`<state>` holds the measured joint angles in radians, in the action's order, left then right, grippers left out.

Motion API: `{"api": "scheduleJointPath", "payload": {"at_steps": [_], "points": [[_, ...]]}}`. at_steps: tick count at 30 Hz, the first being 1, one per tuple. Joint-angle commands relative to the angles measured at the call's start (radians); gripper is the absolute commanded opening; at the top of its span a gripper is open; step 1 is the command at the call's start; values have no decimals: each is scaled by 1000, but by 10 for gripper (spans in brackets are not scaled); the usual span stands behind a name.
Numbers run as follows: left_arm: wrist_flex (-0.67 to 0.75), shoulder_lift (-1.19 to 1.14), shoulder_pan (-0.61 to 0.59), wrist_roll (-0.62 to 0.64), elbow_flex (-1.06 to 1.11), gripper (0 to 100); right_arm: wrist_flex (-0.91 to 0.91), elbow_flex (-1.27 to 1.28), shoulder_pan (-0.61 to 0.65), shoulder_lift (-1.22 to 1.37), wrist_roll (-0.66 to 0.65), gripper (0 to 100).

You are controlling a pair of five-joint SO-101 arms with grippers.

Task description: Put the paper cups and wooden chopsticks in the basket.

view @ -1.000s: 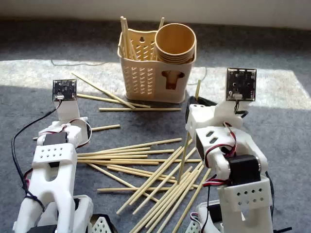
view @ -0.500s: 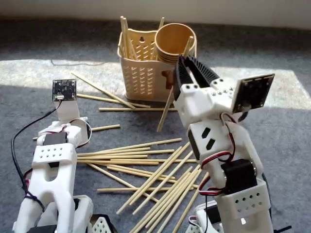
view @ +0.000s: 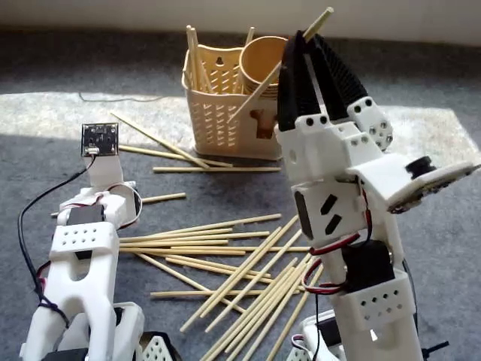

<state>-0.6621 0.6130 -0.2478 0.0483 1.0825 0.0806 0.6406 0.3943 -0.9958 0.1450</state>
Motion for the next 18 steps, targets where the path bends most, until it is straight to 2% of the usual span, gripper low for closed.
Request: {"api": "scheduleJointPath", "payload": {"at_steps": [1, 13, 18], "points": [[18, 24, -10, -6, -8, 24, 53, -104, 7, 108, -14, 5], [21, 22, -8, -6, -5, 24, 54, -565, 2, 647, -15, 5], [49, 16, -12, -6, -4, 24, 56, -674, 8, 786, -164, 5]]}}
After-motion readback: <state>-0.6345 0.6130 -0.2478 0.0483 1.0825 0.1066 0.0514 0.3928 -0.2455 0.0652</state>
